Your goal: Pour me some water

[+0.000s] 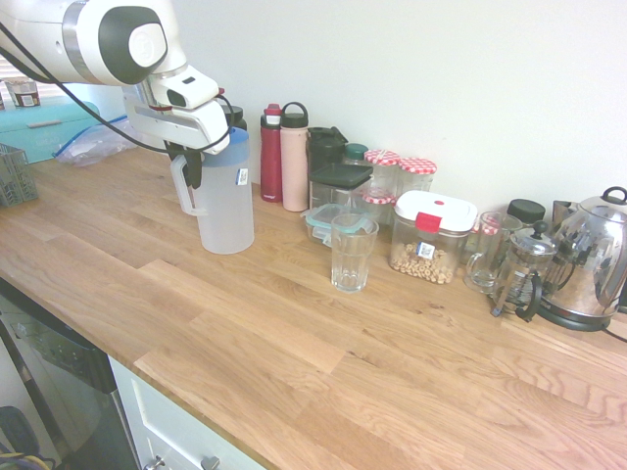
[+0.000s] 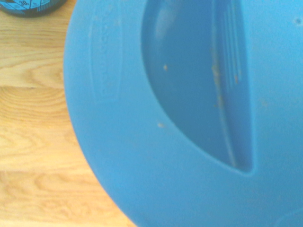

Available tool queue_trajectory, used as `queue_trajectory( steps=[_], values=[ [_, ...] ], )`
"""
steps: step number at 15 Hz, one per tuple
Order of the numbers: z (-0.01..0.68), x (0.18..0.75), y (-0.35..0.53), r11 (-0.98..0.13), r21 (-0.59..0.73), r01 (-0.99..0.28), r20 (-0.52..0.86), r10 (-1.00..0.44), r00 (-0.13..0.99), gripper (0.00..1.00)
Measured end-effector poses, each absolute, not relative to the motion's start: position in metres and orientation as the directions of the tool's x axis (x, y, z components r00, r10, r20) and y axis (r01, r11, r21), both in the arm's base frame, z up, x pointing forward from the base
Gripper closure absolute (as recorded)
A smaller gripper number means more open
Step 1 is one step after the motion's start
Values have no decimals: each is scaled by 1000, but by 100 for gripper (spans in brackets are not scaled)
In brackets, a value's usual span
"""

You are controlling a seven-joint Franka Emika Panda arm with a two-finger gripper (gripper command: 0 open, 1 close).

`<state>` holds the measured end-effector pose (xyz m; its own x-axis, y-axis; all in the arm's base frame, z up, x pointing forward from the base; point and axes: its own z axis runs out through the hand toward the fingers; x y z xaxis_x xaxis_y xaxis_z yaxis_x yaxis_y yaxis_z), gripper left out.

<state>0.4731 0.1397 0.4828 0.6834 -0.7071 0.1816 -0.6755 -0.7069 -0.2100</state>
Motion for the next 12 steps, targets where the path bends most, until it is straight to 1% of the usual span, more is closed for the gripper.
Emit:
queue_trajectory(
  steps=[1, 6, 12],
  values=[
    [481, 480, 140, -707, -207, -676, 179, -707, 684, 0],
    [482, 499, 136, -705, -177, -687, 176, -709, 683, 0],
    [503, 485, 135, -707, -122, -697, 172, -706, 687, 0]
  ],
)
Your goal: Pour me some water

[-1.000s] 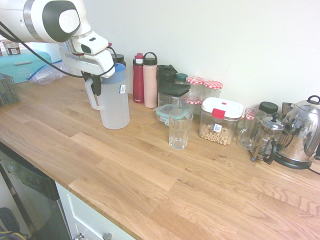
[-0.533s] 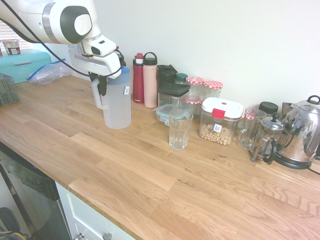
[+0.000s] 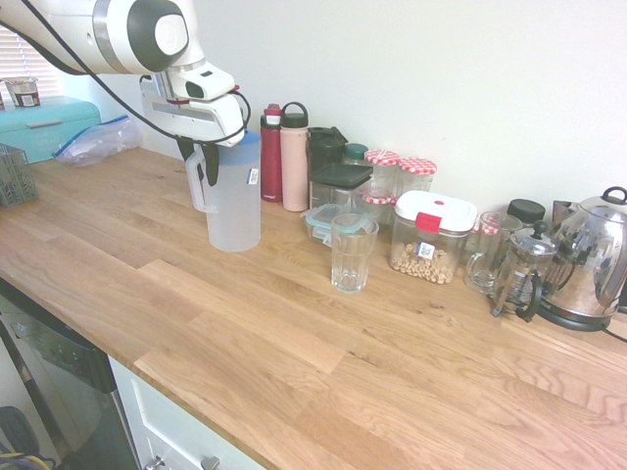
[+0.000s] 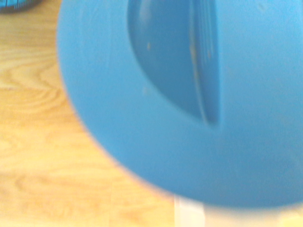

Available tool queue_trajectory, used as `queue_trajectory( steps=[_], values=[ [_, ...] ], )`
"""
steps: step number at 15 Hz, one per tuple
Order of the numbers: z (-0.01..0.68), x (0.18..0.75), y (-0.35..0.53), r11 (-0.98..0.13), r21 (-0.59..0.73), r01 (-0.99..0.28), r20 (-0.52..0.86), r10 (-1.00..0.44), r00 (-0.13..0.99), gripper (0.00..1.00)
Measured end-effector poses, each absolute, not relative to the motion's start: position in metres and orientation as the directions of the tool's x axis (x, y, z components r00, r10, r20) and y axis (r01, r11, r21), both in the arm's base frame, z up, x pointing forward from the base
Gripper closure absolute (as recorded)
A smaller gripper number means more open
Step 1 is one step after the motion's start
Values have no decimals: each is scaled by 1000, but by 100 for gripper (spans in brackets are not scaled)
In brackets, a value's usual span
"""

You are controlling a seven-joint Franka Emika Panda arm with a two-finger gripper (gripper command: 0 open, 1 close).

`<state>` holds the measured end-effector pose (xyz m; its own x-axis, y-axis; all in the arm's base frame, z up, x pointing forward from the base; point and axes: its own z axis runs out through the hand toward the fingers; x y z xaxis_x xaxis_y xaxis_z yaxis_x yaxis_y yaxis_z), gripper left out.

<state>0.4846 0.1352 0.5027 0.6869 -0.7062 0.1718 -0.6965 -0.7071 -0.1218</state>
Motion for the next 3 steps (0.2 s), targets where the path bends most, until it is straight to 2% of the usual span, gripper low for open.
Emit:
queue_trajectory(
  steps=[3],
  values=[
    [532, 457, 138, -696, -102, -711, 153, -717, 680, 0]
  ],
)
